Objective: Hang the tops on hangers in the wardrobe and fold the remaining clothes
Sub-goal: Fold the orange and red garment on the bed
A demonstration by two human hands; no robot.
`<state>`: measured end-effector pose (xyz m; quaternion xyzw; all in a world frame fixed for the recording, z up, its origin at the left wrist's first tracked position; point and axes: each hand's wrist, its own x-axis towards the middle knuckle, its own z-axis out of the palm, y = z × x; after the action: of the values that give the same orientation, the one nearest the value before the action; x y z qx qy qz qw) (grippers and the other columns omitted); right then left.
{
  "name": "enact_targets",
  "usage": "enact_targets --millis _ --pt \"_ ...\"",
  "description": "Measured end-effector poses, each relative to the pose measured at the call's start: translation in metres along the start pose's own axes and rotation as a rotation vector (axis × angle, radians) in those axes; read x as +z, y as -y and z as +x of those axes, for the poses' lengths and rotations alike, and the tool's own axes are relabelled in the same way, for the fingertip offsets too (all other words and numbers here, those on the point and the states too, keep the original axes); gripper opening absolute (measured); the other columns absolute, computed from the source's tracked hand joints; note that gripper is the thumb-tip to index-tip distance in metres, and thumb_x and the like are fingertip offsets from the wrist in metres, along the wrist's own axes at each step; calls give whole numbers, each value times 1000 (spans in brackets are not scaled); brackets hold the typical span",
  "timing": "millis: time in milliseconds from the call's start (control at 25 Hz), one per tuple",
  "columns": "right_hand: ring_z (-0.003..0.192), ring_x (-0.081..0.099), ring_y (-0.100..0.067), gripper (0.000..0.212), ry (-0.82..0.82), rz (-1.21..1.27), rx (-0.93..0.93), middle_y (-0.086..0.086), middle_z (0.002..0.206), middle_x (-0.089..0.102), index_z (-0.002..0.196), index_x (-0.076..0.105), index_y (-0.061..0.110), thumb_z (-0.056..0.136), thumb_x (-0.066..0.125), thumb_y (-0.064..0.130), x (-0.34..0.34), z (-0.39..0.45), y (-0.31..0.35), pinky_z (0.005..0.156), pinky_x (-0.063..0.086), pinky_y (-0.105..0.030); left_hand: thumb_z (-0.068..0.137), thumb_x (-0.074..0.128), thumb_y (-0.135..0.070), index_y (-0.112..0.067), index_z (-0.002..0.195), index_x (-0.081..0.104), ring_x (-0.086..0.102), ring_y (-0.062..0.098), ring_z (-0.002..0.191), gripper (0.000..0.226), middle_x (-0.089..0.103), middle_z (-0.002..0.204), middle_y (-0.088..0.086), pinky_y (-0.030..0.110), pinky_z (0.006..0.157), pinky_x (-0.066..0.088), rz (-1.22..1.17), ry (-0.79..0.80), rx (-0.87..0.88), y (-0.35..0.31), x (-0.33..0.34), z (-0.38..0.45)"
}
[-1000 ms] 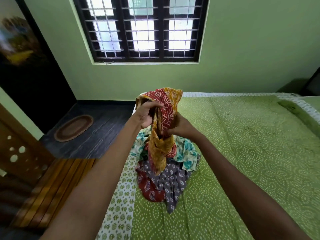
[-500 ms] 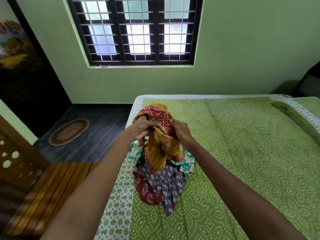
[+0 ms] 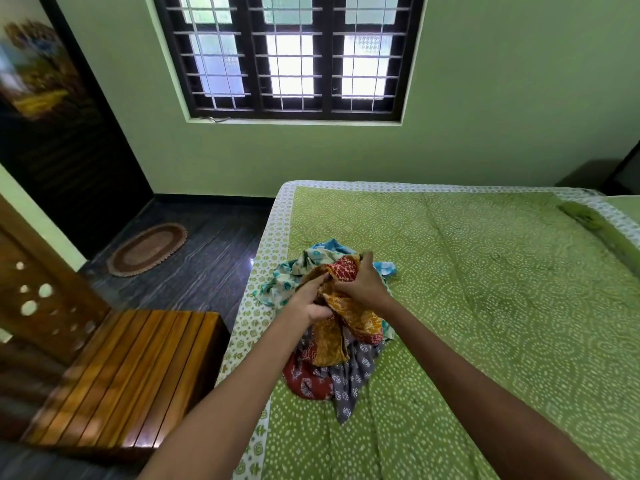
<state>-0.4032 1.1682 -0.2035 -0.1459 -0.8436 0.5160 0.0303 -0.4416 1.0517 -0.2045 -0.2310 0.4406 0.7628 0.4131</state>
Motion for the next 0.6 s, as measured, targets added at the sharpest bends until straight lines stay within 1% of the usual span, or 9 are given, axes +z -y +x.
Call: enact_targets --millis 80,120,200,280,320,360,440,520,600 --pt "99 48 -19 70 -99 -279 -148 -6 122 38 131 30 16 76 72 24 8 -2 -7 80 45 -32 91 58 -20 2 98 62 61 31 86 23 63 98 18 42 88 46 14 -49 15 0 0 1" --pt "98 48 -20 65 -101 -349 -201 -7 123 36 132 37 15 77 70 25 11 -1 -10 81 46 -32 91 58 -22 0 100 63 62 30 90 25 64 99 17 42 85 49 64 -54 42 0 1 0" --pt "96 49 -21 40 -47 -389 -220 -9 115 43 116 55 9 81 67 25 10 5 -13 82 45 -31 89 60 -35 0 105 63 62 30 101 39 65 102 17 43 85 49 187 -77 130 -7 -3 9" --pt "80 48 -15 18 46 -376 -158 -8 96 49 96 66 4 82 66 16 3 13 -15 70 38 -24 72 71 -54 -1 121 57 60 30 108 74 64 116 17 44 94 48 407 -118 214 -8 -16 28" --pt "70 47 -12 10 72 -325 -107 -7 84 52 87 67 4 82 64 11 0 16 -16 63 34 -24 68 73 -57 -2 126 54 60 31 109 82 63 119 16 46 96 48 492 -105 247 -11 -23 34" --pt "65 47 -13 7 76 -224 -36 -7 75 54 82 68 4 83 63 8 -3 18 -17 59 33 -24 72 72 -52 -3 125 55 62 30 107 74 64 117 16 47 95 48 513 -74 282 -14 -24 29" --pt "72 55 -17 10 46 157 135 -9 78 62 87 68 2 86 60 8 -11 21 -19 66 41 -28 84 66 -38 -3 116 61 65 30 97 49 67 107 18 44 91 51 559 -35 317 -29 -23 16" --pt "84 61 -22 16 0 620 268 -13 94 65 102 63 -2 92 53 6 -24 28 -14 80 48 -34 85 66 -32 1 115 62 65 31 90 45 67 104 20 43 87 52 606 -19 324 -53 -19 2" --pt "91 61 -25 20 5 934 330 -17 102 63 109 56 -5 96 44 6 -34 34 -4 87 48 -36 86 64 -30 4 115 61 66 31 87 44 67 105 21 41 84 54 616 19 343 -74 -15 -8"
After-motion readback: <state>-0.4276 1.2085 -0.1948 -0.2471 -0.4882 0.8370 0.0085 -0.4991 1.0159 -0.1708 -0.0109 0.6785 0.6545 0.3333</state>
